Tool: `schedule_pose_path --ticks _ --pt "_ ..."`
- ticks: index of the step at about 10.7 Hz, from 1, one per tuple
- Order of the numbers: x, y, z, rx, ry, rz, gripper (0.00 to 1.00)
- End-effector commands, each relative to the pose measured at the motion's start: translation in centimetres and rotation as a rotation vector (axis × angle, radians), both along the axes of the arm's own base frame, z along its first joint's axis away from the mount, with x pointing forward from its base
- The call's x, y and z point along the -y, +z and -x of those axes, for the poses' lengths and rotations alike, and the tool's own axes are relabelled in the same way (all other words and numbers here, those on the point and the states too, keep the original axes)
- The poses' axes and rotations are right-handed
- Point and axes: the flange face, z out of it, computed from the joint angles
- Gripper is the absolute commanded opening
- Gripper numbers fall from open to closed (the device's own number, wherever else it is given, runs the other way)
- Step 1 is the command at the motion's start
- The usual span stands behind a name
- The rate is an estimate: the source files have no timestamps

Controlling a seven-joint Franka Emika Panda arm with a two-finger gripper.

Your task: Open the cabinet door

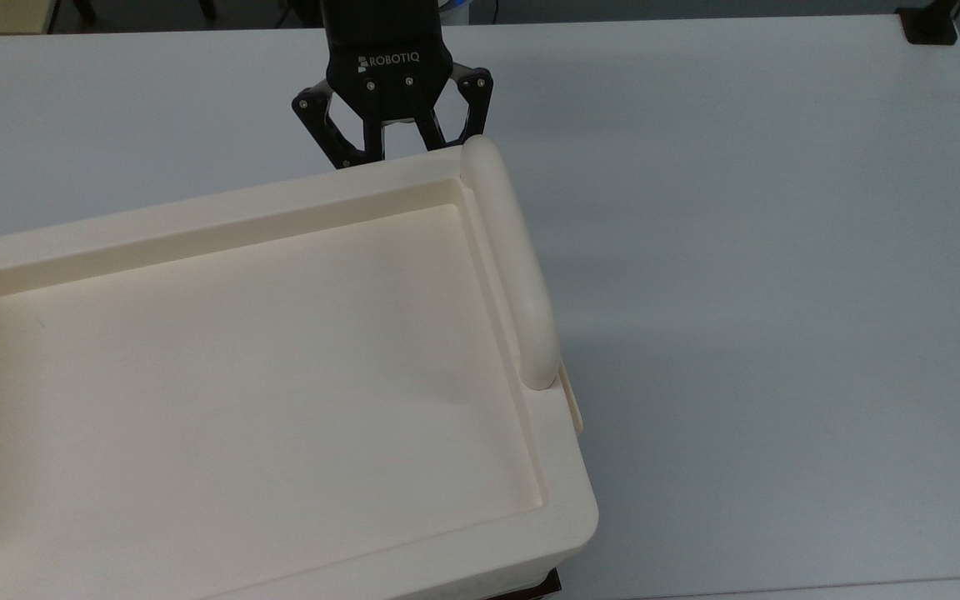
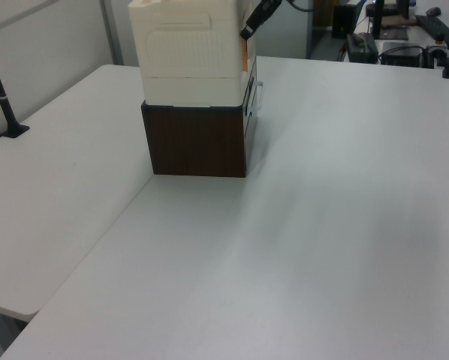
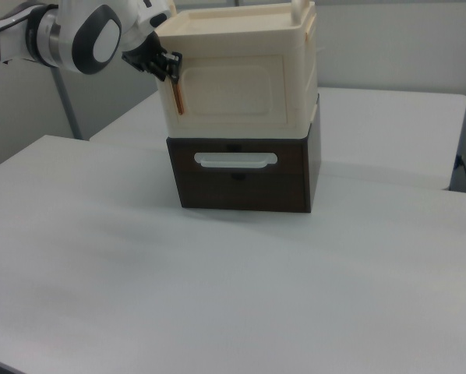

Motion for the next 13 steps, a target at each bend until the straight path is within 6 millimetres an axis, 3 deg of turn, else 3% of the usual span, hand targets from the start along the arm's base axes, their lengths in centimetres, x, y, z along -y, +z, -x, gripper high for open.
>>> schedule_pose_path --ticks 1,5,7,9,13 --pt "0.7 -0.8 -1.2 0.036 -0.022 -0.006 0.33" --pt "1.6 -1.1 -1.7 0.070 -0.038 -0.001 0.33" --pt "1.7 -1.4 -1.8 0.068 -0.035 0.016 0.24" --pt "1.7 -1.8 -1.9 0.061 -0.036 0.017 0.00" --pt "1.8 -1.5 -1.7 0.061 -0.038 0.012 0.00"
